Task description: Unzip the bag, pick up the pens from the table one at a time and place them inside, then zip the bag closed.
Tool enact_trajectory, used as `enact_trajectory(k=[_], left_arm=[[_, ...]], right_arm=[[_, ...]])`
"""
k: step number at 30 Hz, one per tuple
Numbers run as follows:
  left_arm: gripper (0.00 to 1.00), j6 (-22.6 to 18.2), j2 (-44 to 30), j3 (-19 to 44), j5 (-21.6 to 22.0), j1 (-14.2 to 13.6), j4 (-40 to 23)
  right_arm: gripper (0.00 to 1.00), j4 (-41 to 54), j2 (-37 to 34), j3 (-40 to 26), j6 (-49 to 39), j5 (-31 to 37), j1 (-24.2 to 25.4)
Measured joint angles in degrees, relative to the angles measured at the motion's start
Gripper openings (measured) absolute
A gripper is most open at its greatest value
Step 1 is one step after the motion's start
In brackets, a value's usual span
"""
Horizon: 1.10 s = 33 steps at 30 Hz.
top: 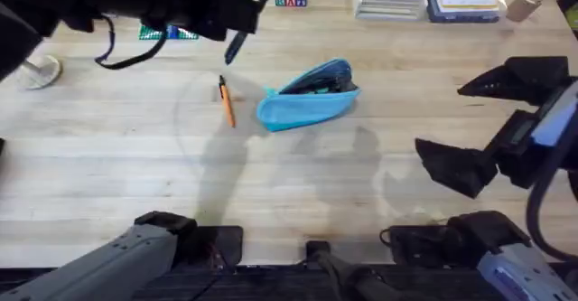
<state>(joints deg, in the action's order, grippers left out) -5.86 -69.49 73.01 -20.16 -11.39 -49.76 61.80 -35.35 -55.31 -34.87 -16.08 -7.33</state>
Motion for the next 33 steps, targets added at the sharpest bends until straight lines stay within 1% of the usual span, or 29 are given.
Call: enact_trajectory(k=[6, 12, 17, 26, 29, 30, 33], left_arm=[[0.043, -0.01, 0.0, 0.0, -0.02, -4.1, 2.2], [0.043, -0.01, -0.1, 0.0, -0.07, -9.19, 5.17], [0.043, -0.01, -0.77, 0.0, -0.22, -12.49, 5.67], [0.043, -0.01, -2.65, 0.0, -0.22, -15.48, 5.69], [0.043, -0.01, -4.86, 0.0, -0.22, -15.98, 5.69], [0.043, 0.0, -9.56, 0.0, -0.24, -16.14, 5.91], [0.043, 0.01, -11.66, 0.0, -1.03, -16.11, 6.27]], right_arm=[[0.996, 0.0, 0.0, 0.0, -0.02, 0.0, 0.0], [0.996, 0.0, 0.0, 0.0, -0.02, 0.0, 0.0], [0.995, 0.0, 0.0, 0.0, 0.0, 0.0, 0.0], [0.996, 0.0, 0.0, 0.0, -0.02, 0.0, 0.0], [0.995, 0.0, 0.0, 0.0, 0.0, 0.0, 0.0], [0.996, 0.0, 0.0, 0.0, 0.0, 0.0, 0.0], [0.996, 0.0, 0.0, 0.0, -0.02, 0.0, 0.0]])
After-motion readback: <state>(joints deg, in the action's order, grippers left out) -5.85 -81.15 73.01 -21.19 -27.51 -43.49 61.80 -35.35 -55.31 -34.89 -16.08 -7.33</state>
